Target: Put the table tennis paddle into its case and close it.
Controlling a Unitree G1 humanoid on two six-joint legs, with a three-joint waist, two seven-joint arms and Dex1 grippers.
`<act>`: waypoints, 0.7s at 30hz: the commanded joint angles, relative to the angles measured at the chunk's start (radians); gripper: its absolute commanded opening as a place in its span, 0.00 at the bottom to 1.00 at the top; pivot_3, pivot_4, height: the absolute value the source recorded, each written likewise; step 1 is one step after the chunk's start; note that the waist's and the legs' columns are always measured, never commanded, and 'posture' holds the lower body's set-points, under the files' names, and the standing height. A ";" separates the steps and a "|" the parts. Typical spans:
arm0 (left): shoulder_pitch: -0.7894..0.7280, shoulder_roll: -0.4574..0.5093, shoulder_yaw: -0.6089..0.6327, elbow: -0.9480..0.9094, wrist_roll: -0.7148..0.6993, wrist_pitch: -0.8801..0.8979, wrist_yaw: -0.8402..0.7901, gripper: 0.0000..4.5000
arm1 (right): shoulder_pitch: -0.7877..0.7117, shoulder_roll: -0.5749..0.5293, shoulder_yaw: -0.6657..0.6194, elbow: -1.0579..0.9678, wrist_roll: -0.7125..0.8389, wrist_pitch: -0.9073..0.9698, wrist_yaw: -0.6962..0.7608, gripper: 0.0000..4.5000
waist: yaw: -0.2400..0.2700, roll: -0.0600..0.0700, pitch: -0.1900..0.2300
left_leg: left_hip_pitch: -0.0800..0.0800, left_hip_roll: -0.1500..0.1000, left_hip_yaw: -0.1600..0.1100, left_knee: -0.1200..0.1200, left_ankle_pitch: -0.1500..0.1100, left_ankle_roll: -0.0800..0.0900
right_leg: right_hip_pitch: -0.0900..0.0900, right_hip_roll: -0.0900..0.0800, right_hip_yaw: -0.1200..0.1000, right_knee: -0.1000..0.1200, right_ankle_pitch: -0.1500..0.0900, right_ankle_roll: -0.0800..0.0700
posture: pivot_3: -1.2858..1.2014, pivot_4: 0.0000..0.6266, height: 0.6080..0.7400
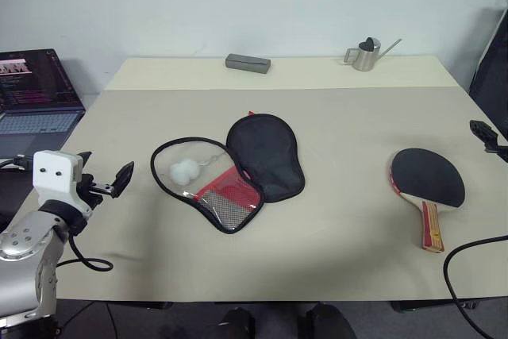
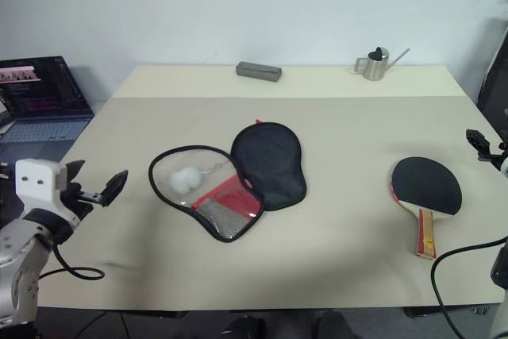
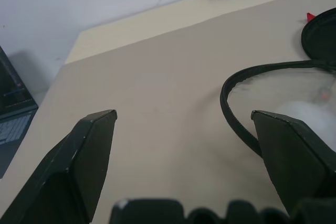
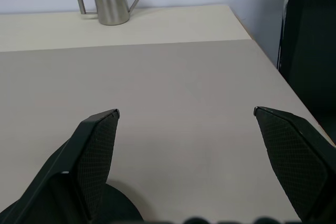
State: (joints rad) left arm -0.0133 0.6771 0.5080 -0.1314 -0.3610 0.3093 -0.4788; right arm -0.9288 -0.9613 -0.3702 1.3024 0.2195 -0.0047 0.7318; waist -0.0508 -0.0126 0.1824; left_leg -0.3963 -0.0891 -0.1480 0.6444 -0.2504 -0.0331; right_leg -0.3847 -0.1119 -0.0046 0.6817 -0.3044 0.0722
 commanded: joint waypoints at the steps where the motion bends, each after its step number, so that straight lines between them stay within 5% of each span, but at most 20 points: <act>1: -0.007 0.013 0.057 0.013 -0.016 -0.039 -0.014 0.99 | -0.009 -0.033 -0.018 -0.027 0.004 -0.010 -0.001 1.00 | 0.000 0.000 0.000 | 0.000 0.000 0.000 0.000 0.000 0.000 | 0.000 0.000 0.000 0.000 0.000 0.000 | 0.52 0.24 1.00; 21: -0.030 0.039 0.131 0.114 -0.029 -0.079 -0.016 0.99 | 0.010 0.122 0.008 -0.177 0.037 0.008 0.161 1.00 | -0.002 0.000 0.000 | 0.001 0.000 0.001 0.001 0.000 0.000 | 0.000 0.000 0.002 0.000 0.001 0.001 | 0.52 0.24 1.00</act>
State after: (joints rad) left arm -0.0270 0.6862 0.6185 -0.0014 -0.3741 0.2453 -0.4800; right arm -0.8863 -0.8341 -0.3599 1.1818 0.2293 -0.0090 0.8500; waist -0.0527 -0.0125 0.1823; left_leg -0.3955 -0.0888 -0.1473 0.6450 -0.2505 -0.0330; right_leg -0.3848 -0.1115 -0.0027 0.6818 -0.3030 0.0731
